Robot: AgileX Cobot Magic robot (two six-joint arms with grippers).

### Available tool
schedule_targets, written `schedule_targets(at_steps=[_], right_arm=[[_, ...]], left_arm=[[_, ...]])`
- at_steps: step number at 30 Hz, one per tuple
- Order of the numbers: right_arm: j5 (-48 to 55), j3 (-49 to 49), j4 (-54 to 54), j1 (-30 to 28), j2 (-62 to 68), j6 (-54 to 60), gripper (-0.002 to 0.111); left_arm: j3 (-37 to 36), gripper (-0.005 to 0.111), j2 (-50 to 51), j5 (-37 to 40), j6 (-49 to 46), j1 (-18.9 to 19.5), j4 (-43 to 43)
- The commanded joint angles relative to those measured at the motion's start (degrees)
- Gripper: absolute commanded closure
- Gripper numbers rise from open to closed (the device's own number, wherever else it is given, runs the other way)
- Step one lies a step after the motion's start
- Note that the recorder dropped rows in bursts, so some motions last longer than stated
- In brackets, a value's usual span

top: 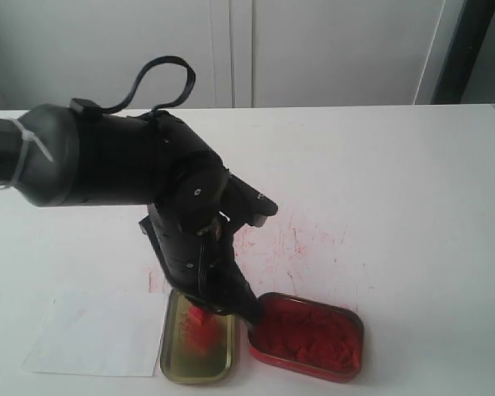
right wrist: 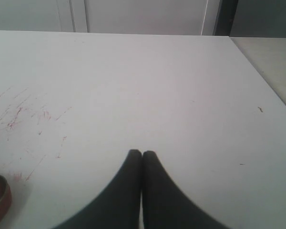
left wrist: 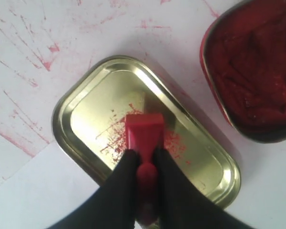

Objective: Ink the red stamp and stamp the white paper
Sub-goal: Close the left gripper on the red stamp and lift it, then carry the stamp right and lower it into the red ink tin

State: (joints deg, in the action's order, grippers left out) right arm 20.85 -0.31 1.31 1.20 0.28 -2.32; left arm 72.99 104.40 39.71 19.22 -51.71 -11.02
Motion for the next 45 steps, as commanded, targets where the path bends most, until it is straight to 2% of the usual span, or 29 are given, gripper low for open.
schedule_targets(at_steps=[1, 8, 13, 18, 22, 26, 34, 45], right_arm=[[-0.9, 0.3, 0.2, 0.1, -0.3, 0.0, 0.108], [-0.9, 0.3, 0.2, 0.1, -0.3, 0.0, 0.108], [-0.9, 0.3, 0.2, 0.1, -0.3, 0.0, 0.108], [-0.9, 0.3, 0.2, 0.1, -0.3, 0.0, 0.108], [-0.9, 0.3, 0.2, 0.1, -0.3, 0.0, 0.108], [-0.9, 0.3, 0.2, 0.1, -0.3, 0.0, 0.108], [-0.9, 0.3, 0.2, 0.1, -0.3, 0.0, 0.108], [-0.9, 0.3, 0.2, 0.1, -0.3, 0.0, 0.108]], left_arm=[[-0.2, 0.107, -2.8, 0.6, 0.1, 0.2, 0.2], [1.2, 0.107, -4.7, 0.1, -8.0, -0.1, 3.4], [9.2, 0.107, -4.7, 4.4, -17.6, -0.1, 12.8], [14.8, 0.107, -2.3, 9.4, -19.8, -0.6, 14.6], [18.9, 0.107, 3.1, 12.2, -23.1, -3.1, 16.2], [22.4, 0.107, 7.6, 12.6, -24.1, -5.7, 16.2], [25.9, 0.107, 12.9, 12.4, -24.7, -8.3, 16.0], [26.0, 0.107, 15.7, 12.0, -24.5, -8.4, 13.8]])
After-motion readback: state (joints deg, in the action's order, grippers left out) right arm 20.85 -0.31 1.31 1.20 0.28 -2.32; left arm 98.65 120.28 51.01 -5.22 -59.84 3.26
